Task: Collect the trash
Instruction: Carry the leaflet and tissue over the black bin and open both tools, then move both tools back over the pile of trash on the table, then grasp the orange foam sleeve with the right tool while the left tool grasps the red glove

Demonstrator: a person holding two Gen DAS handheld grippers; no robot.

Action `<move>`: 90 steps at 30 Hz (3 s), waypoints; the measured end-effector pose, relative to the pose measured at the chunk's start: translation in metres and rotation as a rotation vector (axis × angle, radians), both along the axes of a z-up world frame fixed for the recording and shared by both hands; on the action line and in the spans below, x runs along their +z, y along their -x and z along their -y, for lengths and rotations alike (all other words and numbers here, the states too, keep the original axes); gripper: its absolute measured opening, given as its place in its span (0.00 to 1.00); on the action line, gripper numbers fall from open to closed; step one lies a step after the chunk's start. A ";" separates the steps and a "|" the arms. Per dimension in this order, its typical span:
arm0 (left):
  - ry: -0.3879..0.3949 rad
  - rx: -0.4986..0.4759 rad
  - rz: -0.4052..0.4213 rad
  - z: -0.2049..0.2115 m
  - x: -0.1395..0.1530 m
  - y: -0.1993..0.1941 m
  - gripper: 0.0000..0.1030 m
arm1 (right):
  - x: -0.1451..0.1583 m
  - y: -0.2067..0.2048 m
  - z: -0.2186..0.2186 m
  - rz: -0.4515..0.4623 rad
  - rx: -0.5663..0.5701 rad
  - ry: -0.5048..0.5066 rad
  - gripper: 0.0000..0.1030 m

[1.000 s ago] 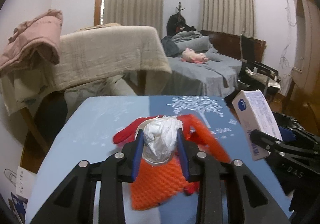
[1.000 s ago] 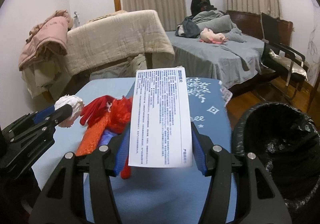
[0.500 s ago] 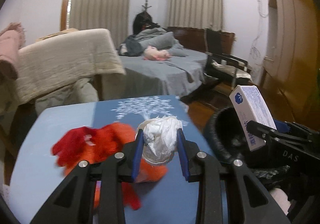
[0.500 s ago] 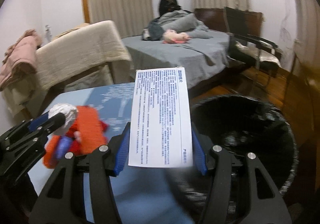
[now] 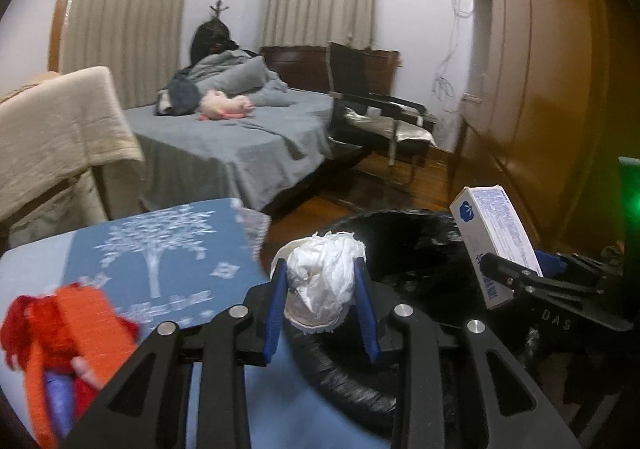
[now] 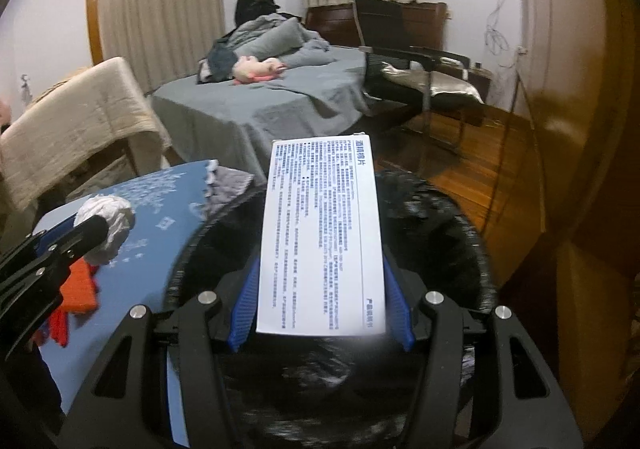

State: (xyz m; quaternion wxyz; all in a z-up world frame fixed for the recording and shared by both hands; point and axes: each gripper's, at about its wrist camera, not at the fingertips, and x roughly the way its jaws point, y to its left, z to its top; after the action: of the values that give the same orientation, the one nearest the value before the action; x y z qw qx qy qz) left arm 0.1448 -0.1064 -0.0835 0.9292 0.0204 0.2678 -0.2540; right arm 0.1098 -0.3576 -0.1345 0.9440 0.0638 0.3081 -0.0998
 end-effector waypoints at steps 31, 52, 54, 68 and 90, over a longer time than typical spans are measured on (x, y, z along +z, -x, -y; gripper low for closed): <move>-0.082 0.362 0.056 -0.146 0.002 0.015 0.86 | 0.009 -0.029 -0.087 0.067 0.148 -0.029 0.94; -0.123 0.613 0.003 -0.280 -0.025 0.025 0.86 | -0.022 -0.081 -0.258 -0.014 0.479 -0.014 0.79; -0.123 0.617 -0.005 -0.283 -0.029 0.023 0.86 | -0.030 -0.084 -0.268 -0.038 0.509 -0.014 0.76; -0.116 0.601 -0.025 -0.286 -0.040 0.012 0.84 | -0.044 -0.098 -0.287 -0.107 0.614 -0.059 0.11; -0.100 0.477 -0.055 -0.269 -0.049 -0.031 0.07 | -0.012 -0.099 -0.263 -0.040 0.589 -0.078 0.10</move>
State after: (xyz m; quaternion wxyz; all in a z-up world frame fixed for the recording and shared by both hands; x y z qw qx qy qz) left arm 0.1758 0.1625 -0.1327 0.9531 -0.0043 0.3024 -0.0145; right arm 0.2085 -0.0950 -0.1462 0.9229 0.0059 0.3353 0.1893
